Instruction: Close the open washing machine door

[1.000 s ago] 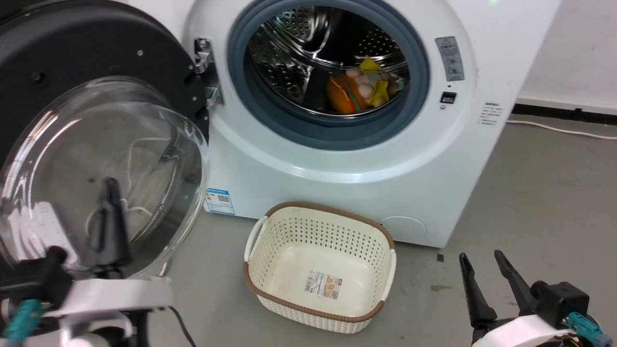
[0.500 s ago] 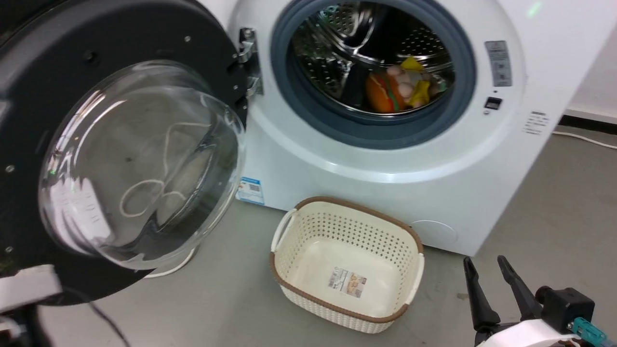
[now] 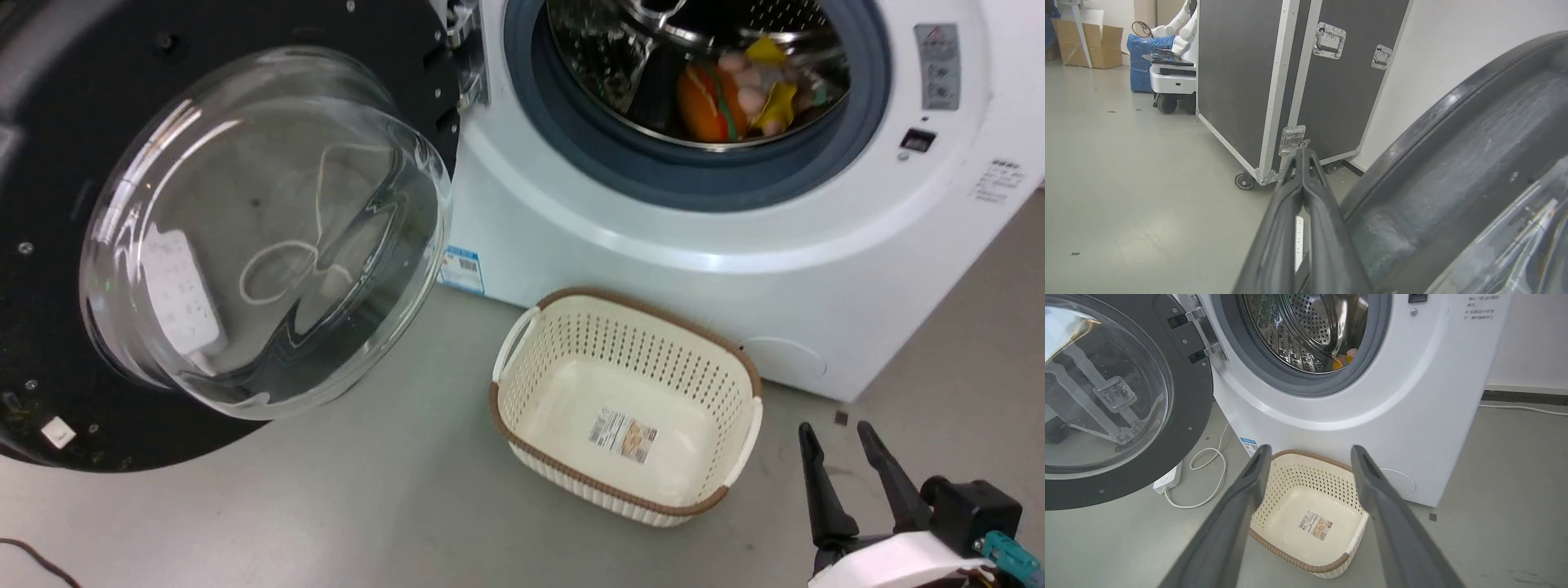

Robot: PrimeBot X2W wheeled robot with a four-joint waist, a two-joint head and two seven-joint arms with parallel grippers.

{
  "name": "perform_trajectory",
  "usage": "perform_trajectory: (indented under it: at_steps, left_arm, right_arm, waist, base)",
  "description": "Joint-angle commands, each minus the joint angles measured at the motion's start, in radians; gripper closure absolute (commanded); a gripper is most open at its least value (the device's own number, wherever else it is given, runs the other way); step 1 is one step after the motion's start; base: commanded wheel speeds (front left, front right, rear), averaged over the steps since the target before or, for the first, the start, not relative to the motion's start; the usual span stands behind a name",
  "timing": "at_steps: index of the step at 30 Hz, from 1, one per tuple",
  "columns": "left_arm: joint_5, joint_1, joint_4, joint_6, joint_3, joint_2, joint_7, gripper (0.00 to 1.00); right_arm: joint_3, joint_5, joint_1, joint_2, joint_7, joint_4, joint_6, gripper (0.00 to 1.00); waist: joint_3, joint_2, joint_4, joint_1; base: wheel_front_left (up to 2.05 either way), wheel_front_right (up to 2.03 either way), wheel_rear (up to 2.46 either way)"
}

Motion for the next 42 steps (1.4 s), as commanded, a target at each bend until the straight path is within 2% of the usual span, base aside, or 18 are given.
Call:
perform_trajectory:
  at_steps: [1,5,10,11,18,24,29,33,35,38,39,42]
  left_arm:
    - [-0.019,-0.024,0.031,-0.01,0.01,0.027,0.01,1.0]
    - [-0.042,-0.051,0.133,-0.025,-0.015,0.103,0.054,1.0]
    - [-0.081,-0.091,0.203,-0.038,-0.1,0.187,0.097,1.0]
    - [-0.112,-0.098,0.208,-0.04,-0.157,0.218,0.113,1.0]
    - [-0.296,-0.056,0.195,-0.048,-0.317,0.34,0.187,1.0]
    - [-0.502,0.003,0.114,-0.055,-0.452,0.437,0.259,1.0]
    - [-0.629,0.053,0.031,-0.06,-0.557,0.523,0.291,1.0]
    - [-0.675,0.078,-0.027,-0.063,-0.602,0.567,0.267,1.0]
    - [-0.708,0.112,-0.099,-0.067,-0.663,0.606,0.245,1.0]
    - [-0.723,0.134,-0.149,-0.069,-0.704,0.632,0.23,1.0]
    - [-0.733,0.154,-0.204,-0.071,-0.75,0.657,0.22,1.0]
    - [-0.742,0.168,-0.259,-0.073,-0.795,0.679,0.211,1.0]
  right_arm:
    - [-0.004,-0.002,-0.015,0.0,-0.003,0.002,0.001,0.0]
    - [-0.011,-0.008,-0.023,0.0,0.003,-0.005,0.001,0.0]
    - [-0.02,-0.007,-0.026,0.0,0.009,-0.018,0.001,0.0]
    - [-0.021,-0.005,-0.028,0.0,0.011,-0.021,0.001,0.0]
    - [-0.026,0.004,-0.044,0.0,0.012,-0.03,0.001,0.0]
    - [-0.044,0.025,-0.039,0.0,-0.004,-0.014,0.001,0.0]
    - [-0.06,0.052,-0.041,0.0,-0.026,0.01,0.001,0.0]
    - [-0.075,0.068,-0.043,0.0,-0.044,0.026,0.001,0.0]
    - [-0.093,0.086,-0.041,0.0,-0.06,0.044,0.001,0.0]
    - [-0.106,0.097,-0.038,0.0,-0.069,0.057,0.001,0.0]
    - [-0.119,0.107,-0.033,0.0,-0.078,0.068,0.001,0.0]
    - [-0.131,0.118,-0.029,0.0,-0.086,0.077,0.001,0.0]
  waist:
    - [0.023,0.0,0.006,-0.0001]
    - [0.052,0.0,0.013,-0.0001]
    - [0.084,0.0,0.027,-0.0001]
    - [0.092,0.0,0.03,-0.0001]
    - [0.114,0.0,0.041,-0.0001]
    - [0.109,0.0,0.069,-0.0001]
    - [0.091,0.0,0.091,-0.0001]
    - [0.073,0.0,0.097,-0.0001]
    - [0.052,0.0,0.099,-0.0001]
    - [0.037,0.0,0.1,-0.0001]
    - [0.025,0.0,0.099,-0.0001]
    - [0.016,0.0,0.097,-0.0001]
  base:
    - [0.0,0.0,0.0]
    - [0.0,0.0,0.0]
    - [0.0,0.0,0.0]
    - [0.0,0.0,0.0]
    - [0.0,0.0,0.0]
    - [0.0,0.0,0.0]
    - [0.0,0.0,0.0]
    - [0.0,0.0,0.0]
    - [0.0,0.0,0.0]
    - [0.0,0.0,0.0]
    - [0.0,0.0,0.0]
    - [0.0,0.0,0.0]
